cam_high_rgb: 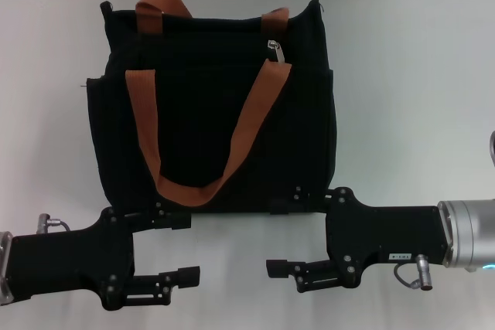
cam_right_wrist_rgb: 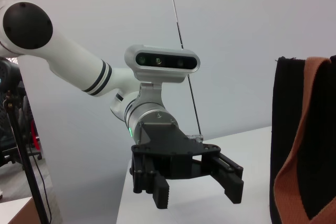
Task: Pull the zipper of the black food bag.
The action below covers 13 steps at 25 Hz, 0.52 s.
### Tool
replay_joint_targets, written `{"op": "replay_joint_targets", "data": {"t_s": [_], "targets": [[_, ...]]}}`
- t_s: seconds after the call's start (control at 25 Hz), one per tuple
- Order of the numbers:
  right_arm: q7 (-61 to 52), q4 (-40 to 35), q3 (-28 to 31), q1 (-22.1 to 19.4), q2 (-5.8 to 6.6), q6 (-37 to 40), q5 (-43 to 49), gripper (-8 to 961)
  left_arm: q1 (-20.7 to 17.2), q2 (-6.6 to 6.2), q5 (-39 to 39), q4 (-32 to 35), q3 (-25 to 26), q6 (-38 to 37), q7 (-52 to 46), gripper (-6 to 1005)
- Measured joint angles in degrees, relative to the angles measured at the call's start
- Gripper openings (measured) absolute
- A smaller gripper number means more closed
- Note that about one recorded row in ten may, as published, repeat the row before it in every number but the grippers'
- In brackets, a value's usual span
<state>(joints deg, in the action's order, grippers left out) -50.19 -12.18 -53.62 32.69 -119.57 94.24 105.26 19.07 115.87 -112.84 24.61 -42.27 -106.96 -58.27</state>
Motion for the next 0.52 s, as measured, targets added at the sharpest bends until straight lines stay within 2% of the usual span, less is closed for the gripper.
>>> {"op": "replay_joint_targets", "data": {"t_s": [0.52], "targets": [[0.06, -0.04, 0.00, -0.03, -0.05, 0.07, -0.20, 820, -0.02, 0.21, -0.23, 0.00, -0.02, -0.16, 0.05, 773]]}}
